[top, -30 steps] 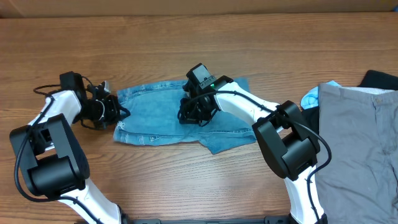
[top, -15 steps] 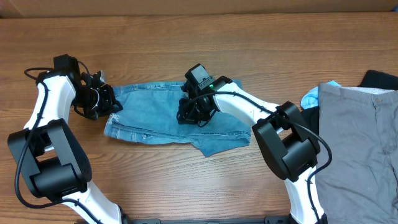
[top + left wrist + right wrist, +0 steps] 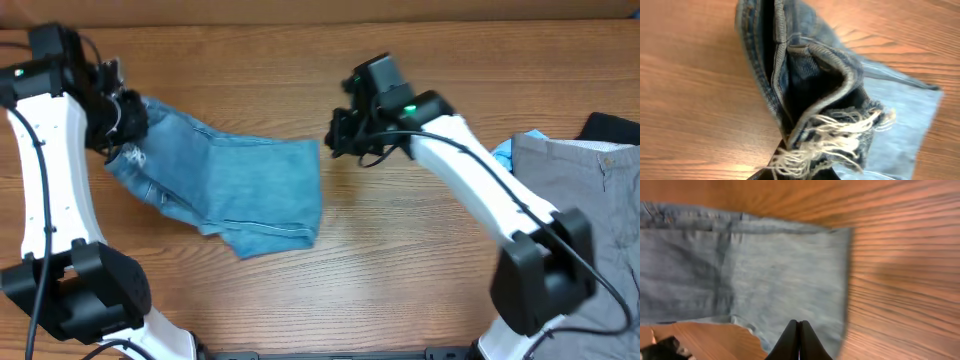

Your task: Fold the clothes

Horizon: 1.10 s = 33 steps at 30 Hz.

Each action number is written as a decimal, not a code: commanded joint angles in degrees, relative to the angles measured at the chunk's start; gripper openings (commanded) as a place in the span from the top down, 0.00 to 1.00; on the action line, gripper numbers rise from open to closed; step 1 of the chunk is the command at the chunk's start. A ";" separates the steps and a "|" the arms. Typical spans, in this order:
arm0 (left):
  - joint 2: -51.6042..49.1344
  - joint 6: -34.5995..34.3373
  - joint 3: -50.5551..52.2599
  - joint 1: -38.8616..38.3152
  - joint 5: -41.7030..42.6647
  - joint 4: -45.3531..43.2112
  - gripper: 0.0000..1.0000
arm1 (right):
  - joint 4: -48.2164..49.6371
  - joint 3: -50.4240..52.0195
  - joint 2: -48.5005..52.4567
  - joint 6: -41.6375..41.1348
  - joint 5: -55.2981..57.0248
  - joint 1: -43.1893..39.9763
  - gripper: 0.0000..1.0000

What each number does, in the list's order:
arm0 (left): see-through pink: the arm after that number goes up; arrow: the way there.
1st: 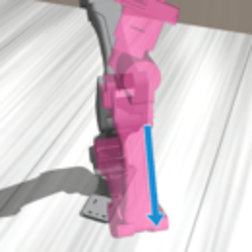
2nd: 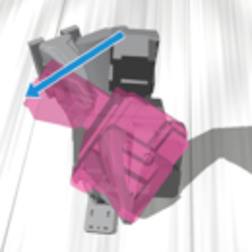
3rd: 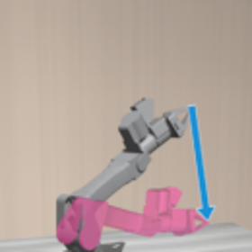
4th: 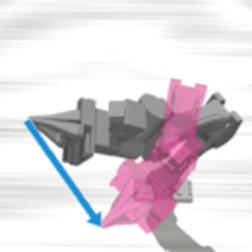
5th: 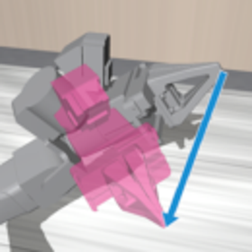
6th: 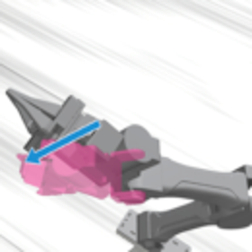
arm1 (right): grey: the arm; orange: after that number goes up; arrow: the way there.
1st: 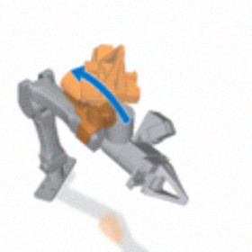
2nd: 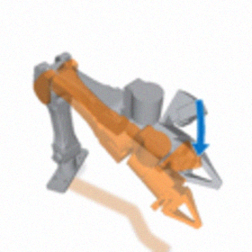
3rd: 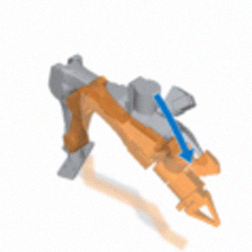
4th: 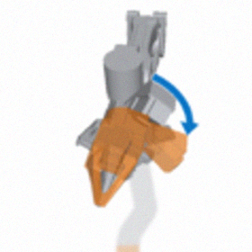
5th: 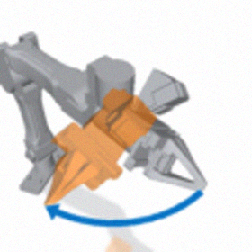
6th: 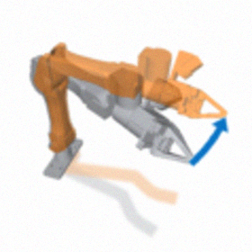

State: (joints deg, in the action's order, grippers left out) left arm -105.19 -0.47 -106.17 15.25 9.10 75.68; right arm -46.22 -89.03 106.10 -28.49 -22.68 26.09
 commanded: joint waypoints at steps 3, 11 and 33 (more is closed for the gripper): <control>1.05 -1.05 -0.81 -10.25 -0.87 0.42 0.96 | -4.31 -0.35 -3.34 -0.20 1.68 -4.68 0.96; 0.11 -3.85 -0.61 -26.43 -10.12 0.02 0.96 | -8.55 -0.35 -3.78 0.07 1.66 -9.81 0.96; -13.79 -23.17 3.06 -40.11 -5.03 -1.60 0.96 | -13.16 -0.35 -3.78 2.16 5.73 -11.72 0.96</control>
State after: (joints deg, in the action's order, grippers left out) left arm -117.54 -19.25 -103.83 -24.05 0.69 73.80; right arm -59.31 -89.03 104.07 -26.87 -18.72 14.66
